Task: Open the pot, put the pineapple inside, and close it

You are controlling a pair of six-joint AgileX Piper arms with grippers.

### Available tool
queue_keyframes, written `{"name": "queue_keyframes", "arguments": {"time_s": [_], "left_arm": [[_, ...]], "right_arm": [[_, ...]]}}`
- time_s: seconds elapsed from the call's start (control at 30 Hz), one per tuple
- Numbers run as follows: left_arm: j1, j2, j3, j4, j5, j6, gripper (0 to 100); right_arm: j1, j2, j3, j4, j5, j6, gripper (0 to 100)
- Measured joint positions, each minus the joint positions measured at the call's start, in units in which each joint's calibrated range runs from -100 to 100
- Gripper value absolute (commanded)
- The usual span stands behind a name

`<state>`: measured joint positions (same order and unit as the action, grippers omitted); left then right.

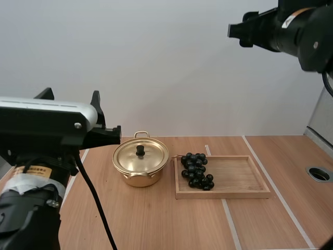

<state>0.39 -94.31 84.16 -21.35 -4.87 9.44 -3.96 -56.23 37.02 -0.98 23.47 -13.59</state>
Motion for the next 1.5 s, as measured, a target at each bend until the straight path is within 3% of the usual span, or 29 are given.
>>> {"name": "queue_keyframes", "arguments": {"time_s": [0.33, 0.53, 0.67, 0.97, 1.3, 1.5], "left_arm": [[-0.08, -0.1, 2.9, -1.2, -4.1, 1.0, 100], [-0.08, -0.1, 3.1, -1.3, 10.9, 1.1, 100], [-0.08, -0.1, 5.8, -1.3, 19.6, 1.2, 100], [-0.08, -0.1, 15.6, -1.3, 19.4, 1.0, 100], [-0.08, -2.1, 15.7, -1.3, 29.7, -2.4, 100], [0.08, -2.4, 15.7, -1.3, 32.3, -3.2, 100]], "right_arm": [[0.0, -12.0, 29.3, 0.1, -9.5, -6.1, 100], [0.0, -16.2, 44.6, 0.1, -18.5, -8.2, 100], [0.0, -16.2, 48.3, 0.1, -16.3, -8.4, 100], [0.0, -16.2, 50.6, 1.0, -7.0, -8.5, 100], [0.0, -16.2, 61.9, 1.0, -18.9, -8.6, 100], [0.0, -16.2, 62.6, 1.3, -19.1, -8.6, 44]]}}
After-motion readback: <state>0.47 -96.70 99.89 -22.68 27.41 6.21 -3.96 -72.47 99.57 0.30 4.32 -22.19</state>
